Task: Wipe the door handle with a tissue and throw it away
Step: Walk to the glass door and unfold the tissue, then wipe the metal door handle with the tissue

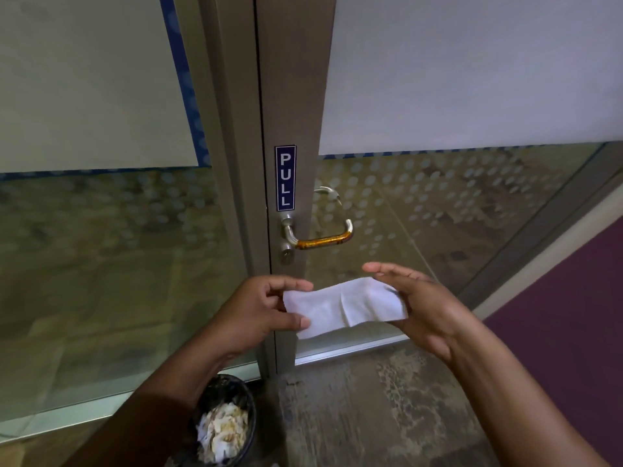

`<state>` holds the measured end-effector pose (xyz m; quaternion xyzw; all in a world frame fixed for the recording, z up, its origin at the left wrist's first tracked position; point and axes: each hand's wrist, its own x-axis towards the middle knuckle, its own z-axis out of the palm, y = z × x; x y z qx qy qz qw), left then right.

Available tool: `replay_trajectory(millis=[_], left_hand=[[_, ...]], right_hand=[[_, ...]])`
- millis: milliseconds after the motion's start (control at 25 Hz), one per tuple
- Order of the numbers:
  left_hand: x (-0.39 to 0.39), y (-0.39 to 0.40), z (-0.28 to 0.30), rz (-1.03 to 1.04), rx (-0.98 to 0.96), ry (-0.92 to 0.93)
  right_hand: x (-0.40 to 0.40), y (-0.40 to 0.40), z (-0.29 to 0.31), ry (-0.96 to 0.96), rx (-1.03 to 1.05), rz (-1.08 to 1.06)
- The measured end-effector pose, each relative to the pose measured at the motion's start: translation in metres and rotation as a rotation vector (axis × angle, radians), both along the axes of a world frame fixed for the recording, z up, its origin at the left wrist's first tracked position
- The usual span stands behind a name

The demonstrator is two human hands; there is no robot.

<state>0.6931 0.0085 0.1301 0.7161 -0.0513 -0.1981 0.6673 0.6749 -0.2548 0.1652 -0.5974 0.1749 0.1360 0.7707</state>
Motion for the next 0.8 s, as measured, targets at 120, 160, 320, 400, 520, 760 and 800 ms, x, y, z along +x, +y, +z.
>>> replay_trajectory(millis=[120,160,320,400,520,760,800], left_hand=[[0.015,0.002,0.001,0.081,0.216,-0.231],[0.021,0.003,0.001,0.105,0.277,-0.313],[0.044,0.004,0.001,0.148,0.369,-0.433],[0.057,-0.001,0.001,0.183,0.304,-0.37],[0.077,-0.012,-0.001,0.328,0.174,-0.248],[0.106,-0.03,-0.014,0.546,0.295,-0.238],[0.107,-0.031,-0.016,0.568,0.322,-0.247]], right_hand=[[0.01,-0.007,0.006,-0.077,-0.12,0.145],[0.015,-0.011,0.005,-0.132,-0.306,0.198],[0.04,-0.017,0.008,-0.345,-0.835,0.275],[0.058,-0.018,0.007,-0.345,-0.784,0.263],[0.085,-0.017,0.009,-0.387,-0.85,0.254],[0.124,-0.022,-0.004,-0.475,-1.098,0.149],[0.124,-0.022,-0.006,-0.506,-1.169,0.151]])
